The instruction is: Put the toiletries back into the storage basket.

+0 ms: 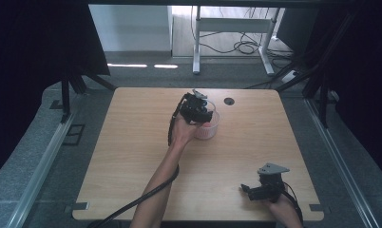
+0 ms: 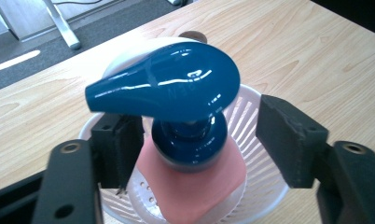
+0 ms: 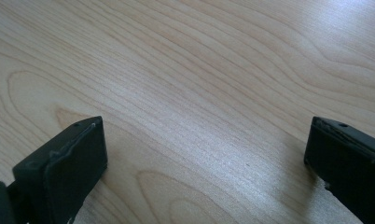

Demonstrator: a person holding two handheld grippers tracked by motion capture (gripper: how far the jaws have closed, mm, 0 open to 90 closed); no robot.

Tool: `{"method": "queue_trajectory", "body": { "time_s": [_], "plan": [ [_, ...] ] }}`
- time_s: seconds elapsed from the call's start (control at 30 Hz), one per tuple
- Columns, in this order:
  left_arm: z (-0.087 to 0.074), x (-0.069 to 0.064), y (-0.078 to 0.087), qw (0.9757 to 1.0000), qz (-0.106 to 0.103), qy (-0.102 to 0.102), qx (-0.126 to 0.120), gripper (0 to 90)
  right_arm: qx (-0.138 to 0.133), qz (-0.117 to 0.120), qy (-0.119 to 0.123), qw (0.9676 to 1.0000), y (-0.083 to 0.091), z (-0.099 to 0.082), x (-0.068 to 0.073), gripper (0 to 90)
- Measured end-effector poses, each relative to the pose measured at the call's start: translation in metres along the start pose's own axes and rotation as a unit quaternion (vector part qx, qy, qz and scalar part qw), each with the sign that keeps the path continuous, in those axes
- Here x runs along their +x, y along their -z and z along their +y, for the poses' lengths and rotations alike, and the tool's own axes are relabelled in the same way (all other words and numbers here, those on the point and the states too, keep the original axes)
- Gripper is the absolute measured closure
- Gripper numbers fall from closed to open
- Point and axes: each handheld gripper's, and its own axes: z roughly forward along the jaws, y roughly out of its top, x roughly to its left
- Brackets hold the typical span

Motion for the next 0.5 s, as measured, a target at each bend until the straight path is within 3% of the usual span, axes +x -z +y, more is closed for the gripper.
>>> {"method": "queue_trajectory", "body": {
  "time_s": [0.37,0.5],
  "plan": [
    [0.001,0.000,0.012,0.9999,-0.015,0.000,-0.007,14.3,0.000,0.000,0.000,1.0000,0.000,0.000,0.000,0.0],
    [0.001,0.000,0.017,0.9998,-0.018,-0.002,-0.009,12.8,0.000,0.000,0.001,1.0000,0.000,0.000,0.000,0.0]
  ]
}}
